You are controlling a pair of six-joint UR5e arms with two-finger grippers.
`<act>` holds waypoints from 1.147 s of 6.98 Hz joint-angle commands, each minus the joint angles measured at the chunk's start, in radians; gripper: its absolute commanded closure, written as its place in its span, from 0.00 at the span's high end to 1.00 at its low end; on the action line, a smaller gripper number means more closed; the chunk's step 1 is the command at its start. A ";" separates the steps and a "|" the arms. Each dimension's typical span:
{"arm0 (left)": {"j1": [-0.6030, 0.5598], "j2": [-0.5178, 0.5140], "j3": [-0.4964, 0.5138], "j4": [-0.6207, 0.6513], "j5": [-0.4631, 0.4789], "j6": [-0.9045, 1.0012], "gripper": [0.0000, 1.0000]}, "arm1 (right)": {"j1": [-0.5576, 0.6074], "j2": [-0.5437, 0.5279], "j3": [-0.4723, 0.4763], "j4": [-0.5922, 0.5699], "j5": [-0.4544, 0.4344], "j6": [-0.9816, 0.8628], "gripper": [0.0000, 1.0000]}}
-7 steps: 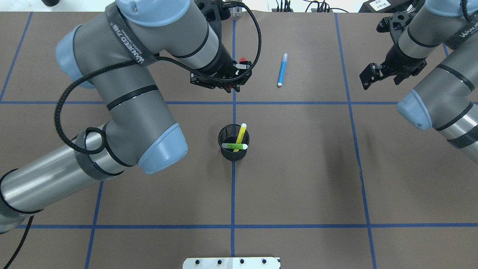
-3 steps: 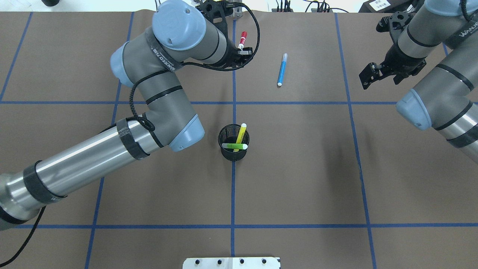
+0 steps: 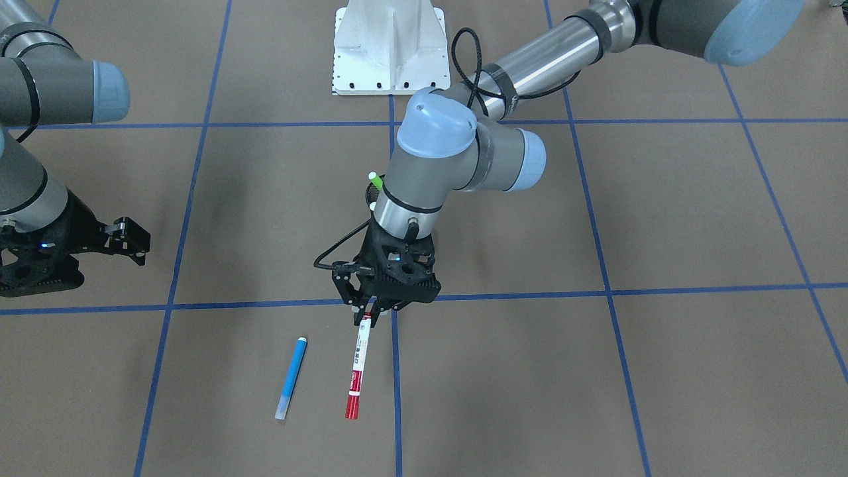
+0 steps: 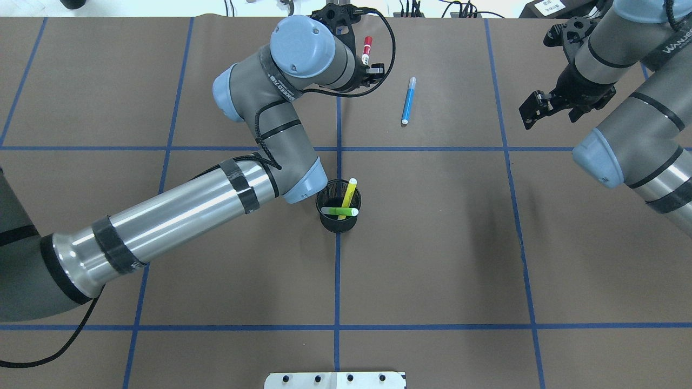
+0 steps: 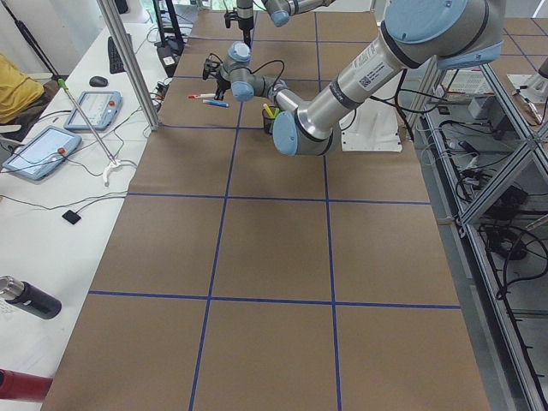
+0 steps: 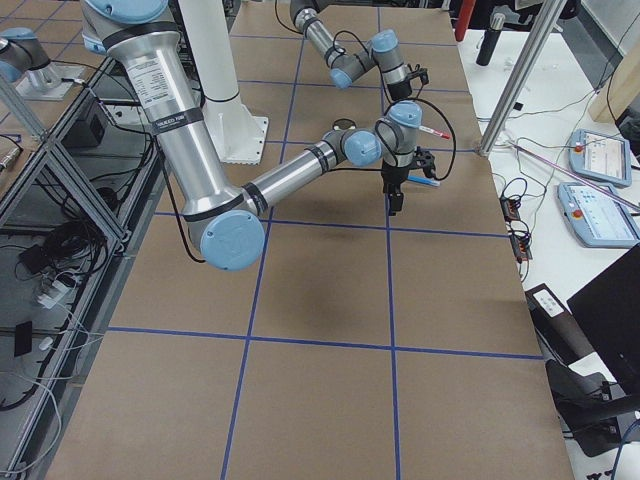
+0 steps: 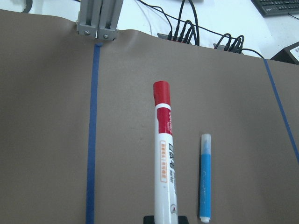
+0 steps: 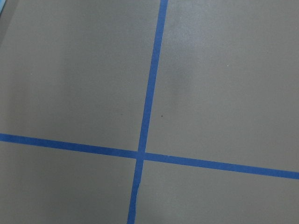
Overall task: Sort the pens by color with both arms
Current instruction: 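Lay the red-capped marker beside the blue marker and release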
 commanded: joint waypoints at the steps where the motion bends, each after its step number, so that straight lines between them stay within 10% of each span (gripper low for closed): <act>1: 0.031 -0.090 0.207 -0.087 0.061 0.051 0.00 | 0.000 0.001 0.000 0.000 0.000 0.000 1.00; 3: 0.070 -0.119 0.274 -0.121 0.105 0.053 0.00 | 0.000 0.000 -0.002 0.000 0.002 0.000 1.00; 8: 0.108 -0.161 0.318 -0.121 0.153 0.054 0.40 | 0.000 0.000 -0.002 0.000 0.002 -0.001 1.00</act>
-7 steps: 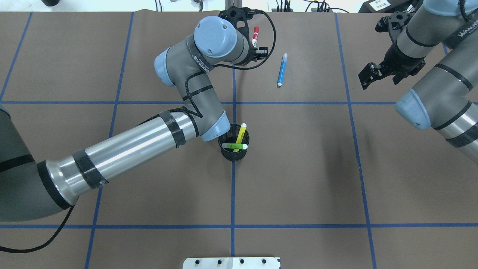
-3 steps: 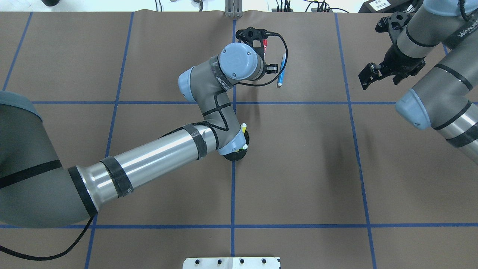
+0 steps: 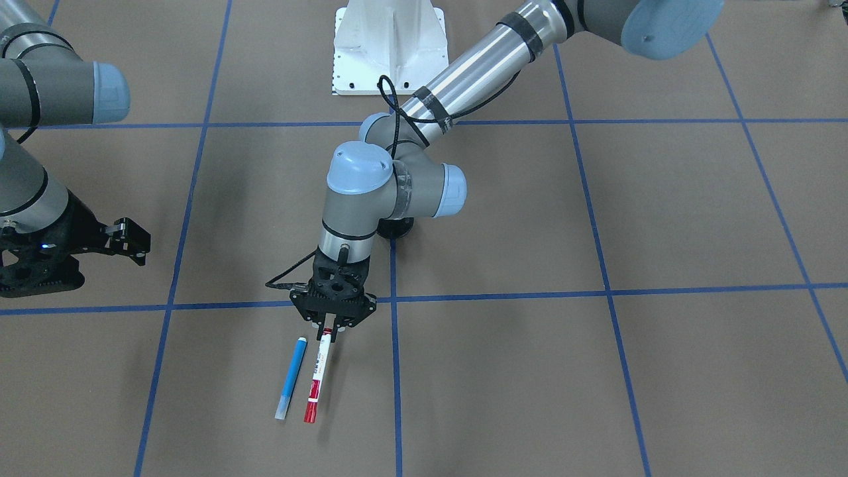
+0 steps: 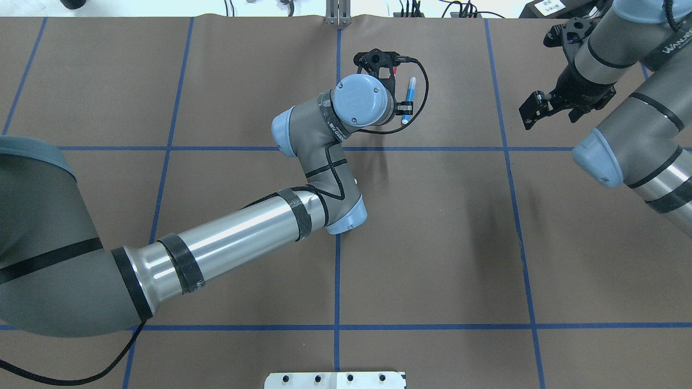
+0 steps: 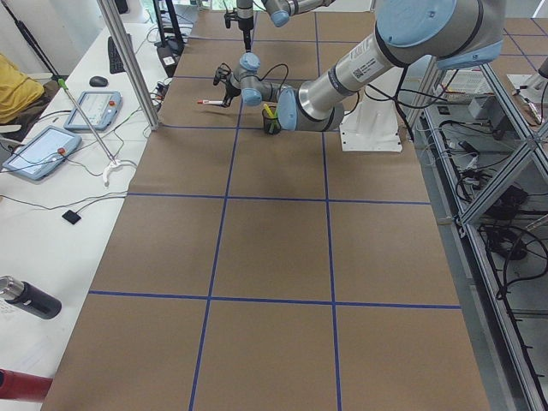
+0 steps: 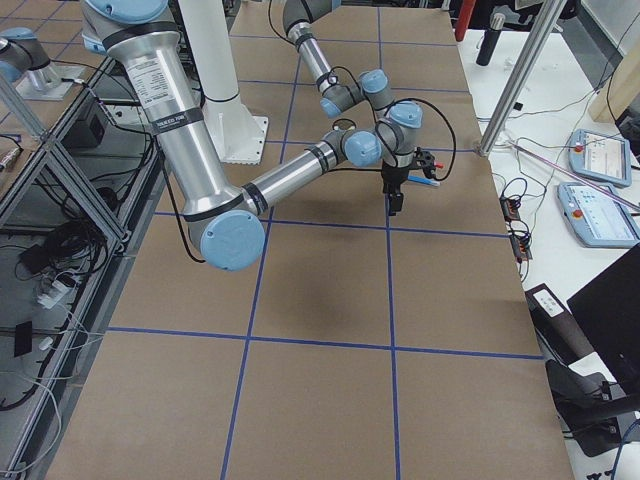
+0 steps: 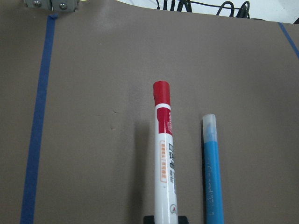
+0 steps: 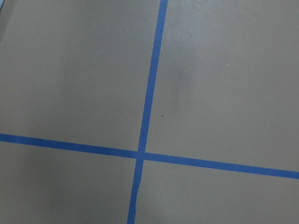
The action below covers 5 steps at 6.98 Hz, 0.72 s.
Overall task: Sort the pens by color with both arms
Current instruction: 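Lay the red-capped marker beside the blue marker and release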
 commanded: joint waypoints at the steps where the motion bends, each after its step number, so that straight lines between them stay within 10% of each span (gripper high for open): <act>1: 0.003 -0.003 0.001 0.000 0.009 0.000 0.56 | 0.000 0.002 0.001 0.003 0.000 0.000 1.00; 3: 0.003 -0.003 0.000 0.000 0.009 0.000 0.95 | 0.000 0.000 -0.043 0.090 -0.002 0.008 1.00; 5: 0.000 -0.001 -0.028 0.004 -0.004 0.008 0.99 | 0.000 0.001 -0.045 0.113 0.000 0.029 1.00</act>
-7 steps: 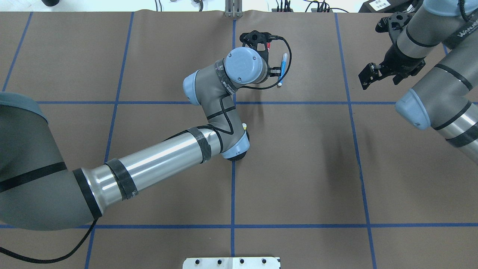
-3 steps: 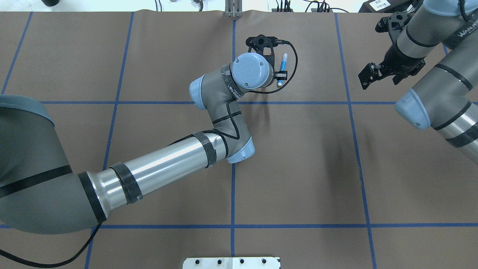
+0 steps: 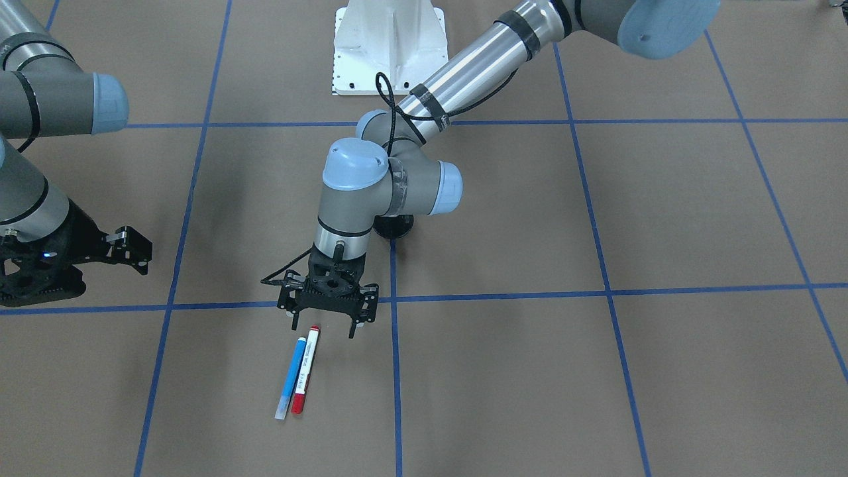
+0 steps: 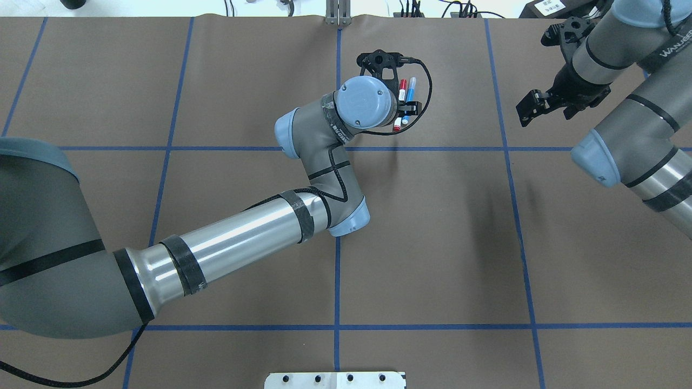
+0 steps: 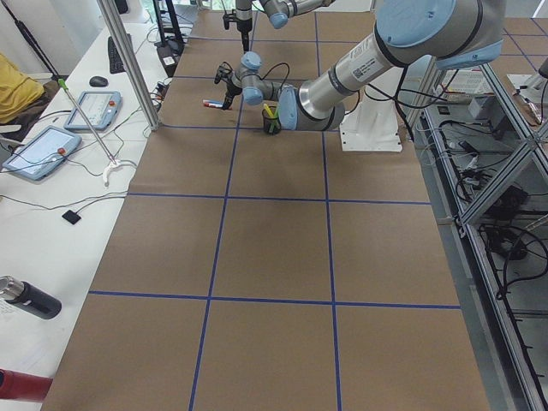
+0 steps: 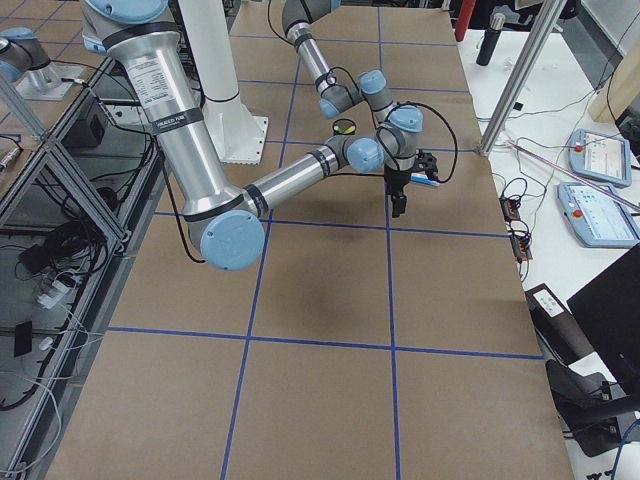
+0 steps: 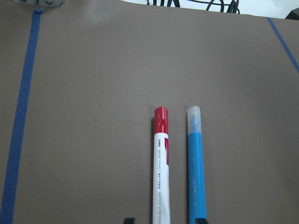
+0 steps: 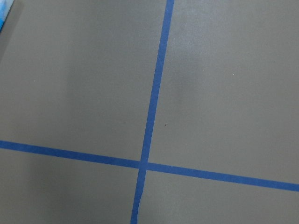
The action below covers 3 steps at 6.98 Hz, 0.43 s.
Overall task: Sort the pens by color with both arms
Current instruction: 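Lay the red-capped marker beside the blue marker and release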
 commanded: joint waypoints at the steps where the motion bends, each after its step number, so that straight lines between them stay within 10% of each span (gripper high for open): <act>1: -0.011 0.017 -0.090 0.039 -0.043 0.021 0.99 | 0.000 0.003 0.009 0.015 0.003 0.044 1.00; 3: -0.066 0.093 -0.385 0.358 -0.177 0.022 0.99 | 0.000 0.005 0.046 0.015 0.006 0.090 1.00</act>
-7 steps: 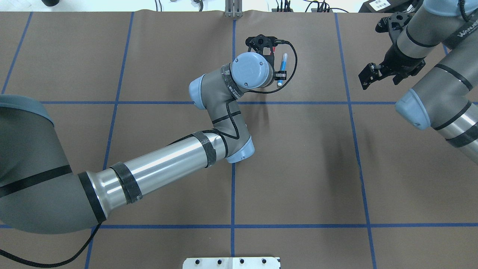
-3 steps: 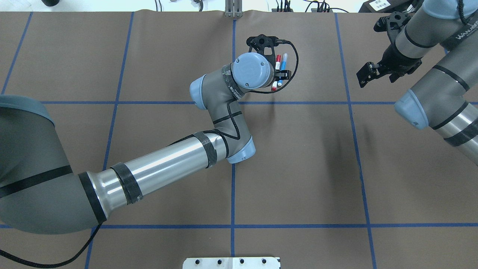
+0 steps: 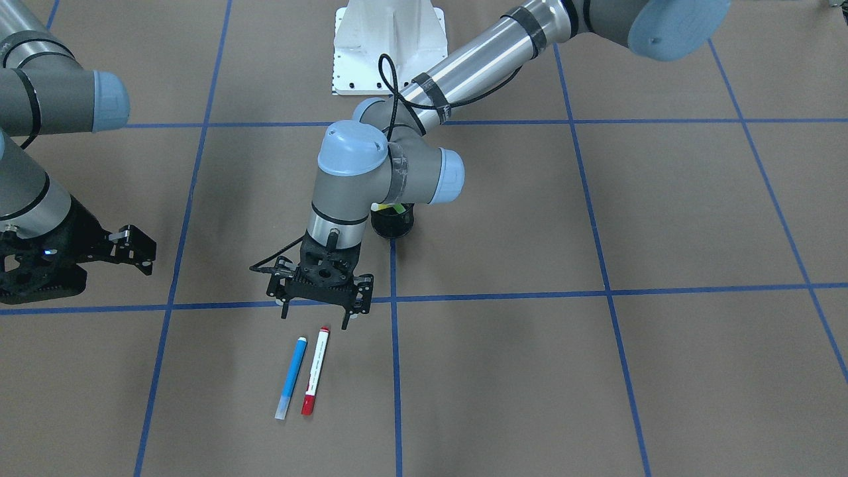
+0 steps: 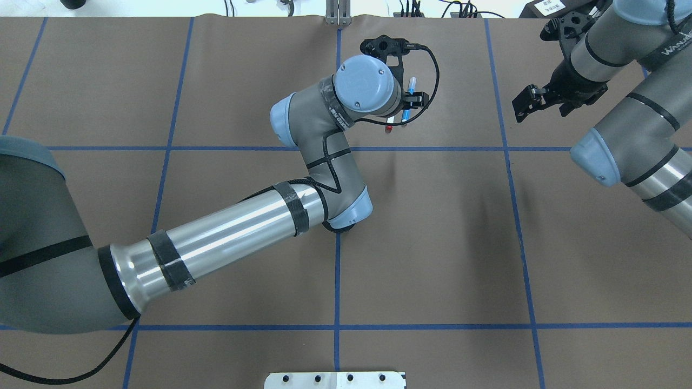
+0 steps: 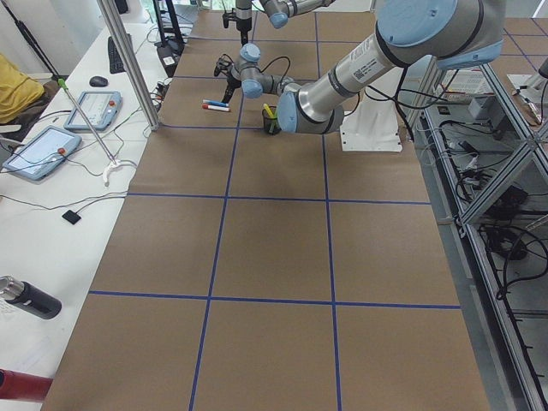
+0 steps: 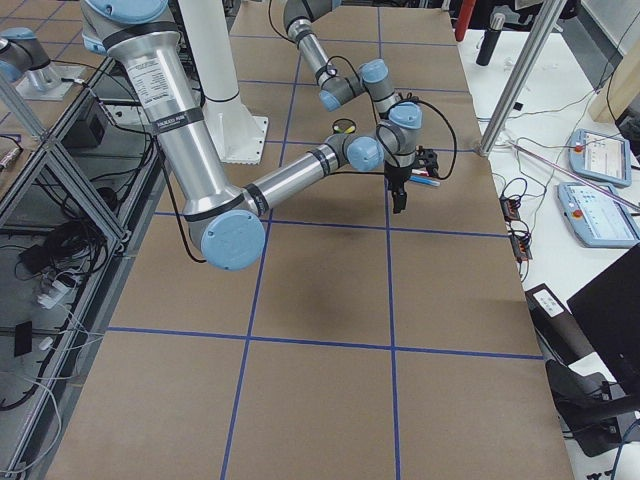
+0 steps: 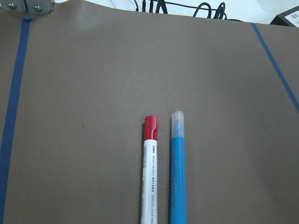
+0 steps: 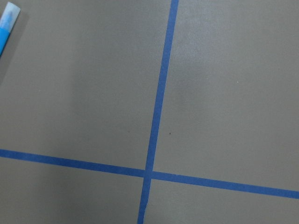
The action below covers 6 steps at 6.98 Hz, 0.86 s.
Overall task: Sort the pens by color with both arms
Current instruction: 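Withdraw the left gripper while the right gripper moves toward the cup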
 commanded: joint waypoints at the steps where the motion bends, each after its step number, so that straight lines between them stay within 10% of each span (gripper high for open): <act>1: -0.075 0.089 -0.298 0.298 -0.186 0.018 0.99 | -0.005 0.001 0.049 0.001 0.002 0.077 1.00; 6: -0.313 0.523 -1.027 0.806 -0.501 0.431 0.99 | -0.227 0.151 0.120 0.004 -0.029 0.599 1.00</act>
